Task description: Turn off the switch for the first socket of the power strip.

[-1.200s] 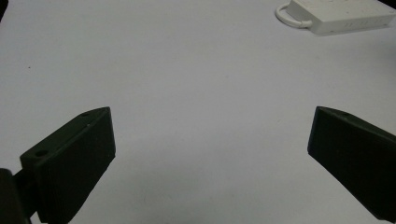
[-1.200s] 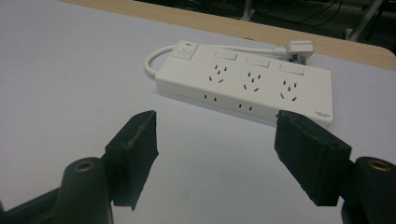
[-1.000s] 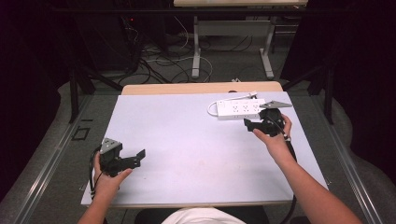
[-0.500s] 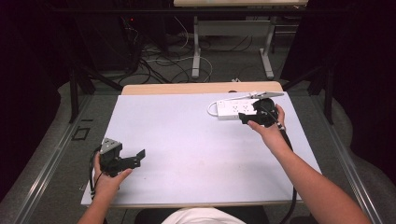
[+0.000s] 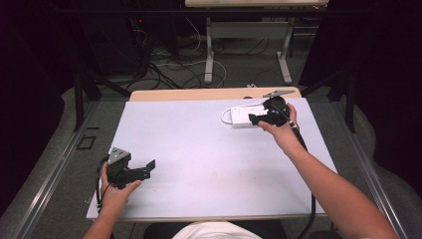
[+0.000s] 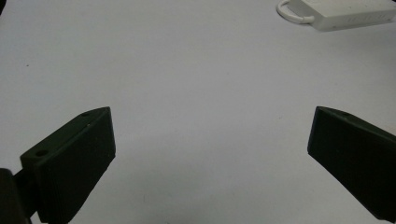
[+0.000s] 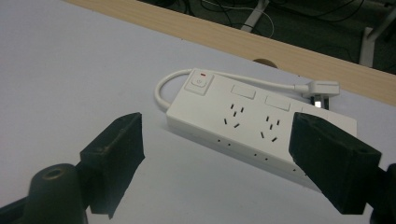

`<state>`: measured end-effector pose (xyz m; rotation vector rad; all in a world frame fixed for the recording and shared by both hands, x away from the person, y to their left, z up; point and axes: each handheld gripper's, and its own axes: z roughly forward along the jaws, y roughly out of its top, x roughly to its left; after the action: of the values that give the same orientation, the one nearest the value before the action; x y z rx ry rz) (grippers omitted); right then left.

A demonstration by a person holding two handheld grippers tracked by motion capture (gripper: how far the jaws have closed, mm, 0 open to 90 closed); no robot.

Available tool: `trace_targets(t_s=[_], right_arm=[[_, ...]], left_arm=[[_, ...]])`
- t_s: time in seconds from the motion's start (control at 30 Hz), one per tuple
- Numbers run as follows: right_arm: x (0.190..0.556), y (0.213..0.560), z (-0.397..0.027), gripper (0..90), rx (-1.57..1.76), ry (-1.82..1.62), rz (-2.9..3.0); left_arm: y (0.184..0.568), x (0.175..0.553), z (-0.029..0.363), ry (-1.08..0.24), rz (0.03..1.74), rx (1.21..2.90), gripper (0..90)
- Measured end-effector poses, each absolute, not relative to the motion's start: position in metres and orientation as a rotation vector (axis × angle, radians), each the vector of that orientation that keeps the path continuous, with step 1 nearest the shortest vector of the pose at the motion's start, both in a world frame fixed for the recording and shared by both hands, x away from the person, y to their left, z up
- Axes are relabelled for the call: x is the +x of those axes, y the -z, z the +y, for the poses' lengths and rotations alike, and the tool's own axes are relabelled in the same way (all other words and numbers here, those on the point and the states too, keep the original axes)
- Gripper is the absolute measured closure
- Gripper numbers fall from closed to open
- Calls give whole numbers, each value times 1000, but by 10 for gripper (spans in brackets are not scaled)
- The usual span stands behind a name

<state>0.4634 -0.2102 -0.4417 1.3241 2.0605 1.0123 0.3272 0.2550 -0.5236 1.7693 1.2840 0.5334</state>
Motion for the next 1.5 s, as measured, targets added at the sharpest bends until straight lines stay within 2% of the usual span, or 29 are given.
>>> trace_targets(t_s=[0.7, 1.3, 1.5], right_arm=[[499, 434, -199, 165, 1339, -964, 2058], [534, 439, -192, 243, 1380, -903, 2062], [544, 438, -192, 311, 1435, -898, 2059]], left_arm=[[525, 330, 254, -530, 1286, 1773, 11], [524, 330, 254, -539, 1278, 1764, 12], [524, 329, 256, -538, 1292, 1769, 12]])
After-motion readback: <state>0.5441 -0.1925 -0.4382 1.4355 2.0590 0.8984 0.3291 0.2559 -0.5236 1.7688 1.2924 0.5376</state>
